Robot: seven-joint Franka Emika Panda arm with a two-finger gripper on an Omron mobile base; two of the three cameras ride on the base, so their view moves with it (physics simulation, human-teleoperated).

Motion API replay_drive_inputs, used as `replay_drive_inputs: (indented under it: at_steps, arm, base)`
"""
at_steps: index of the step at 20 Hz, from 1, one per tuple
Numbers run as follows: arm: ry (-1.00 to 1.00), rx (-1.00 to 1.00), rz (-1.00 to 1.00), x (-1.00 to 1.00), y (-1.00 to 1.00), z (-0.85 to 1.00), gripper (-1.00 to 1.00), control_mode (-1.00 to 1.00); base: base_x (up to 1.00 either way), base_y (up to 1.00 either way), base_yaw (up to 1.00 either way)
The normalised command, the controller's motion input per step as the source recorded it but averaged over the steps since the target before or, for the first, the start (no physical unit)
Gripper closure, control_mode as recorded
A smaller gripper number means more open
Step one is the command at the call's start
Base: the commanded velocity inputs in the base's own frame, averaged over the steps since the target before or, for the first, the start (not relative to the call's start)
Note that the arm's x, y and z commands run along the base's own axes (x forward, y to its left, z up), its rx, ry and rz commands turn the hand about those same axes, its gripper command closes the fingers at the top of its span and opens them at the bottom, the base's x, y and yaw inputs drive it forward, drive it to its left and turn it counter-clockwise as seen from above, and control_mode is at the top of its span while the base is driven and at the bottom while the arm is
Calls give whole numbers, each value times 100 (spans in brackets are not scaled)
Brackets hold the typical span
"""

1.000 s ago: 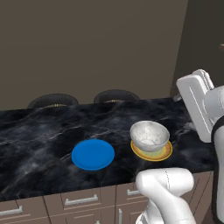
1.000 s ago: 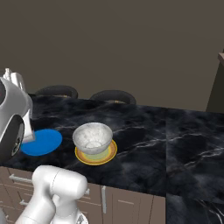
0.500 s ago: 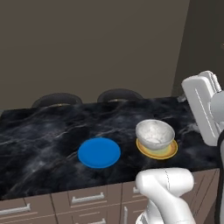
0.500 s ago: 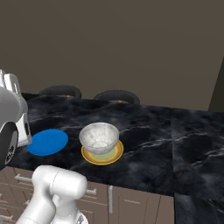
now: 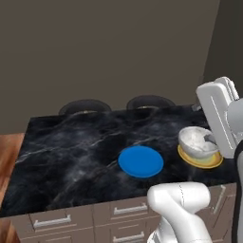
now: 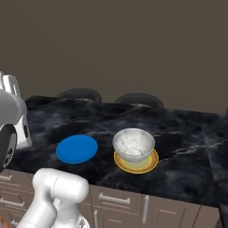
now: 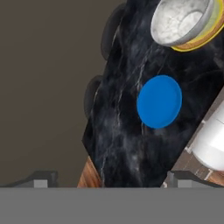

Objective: Move the bowls from the cabinet to the plates on the dining table.

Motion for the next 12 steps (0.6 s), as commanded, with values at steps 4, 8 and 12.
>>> replay_drive_inputs:
  at_steps: [4, 8, 12]
  arm:
    - [0, 0, 0, 0, 0, 0, -100, 100]
    - [0, 0, 0, 0, 0, 0, -100, 100]
    - [0, 0, 0, 0, 0, 0, -100, 100]
  base:
    - [-1, 62, 0]
    - [-10, 62, 2]
    - [-15, 62, 3]
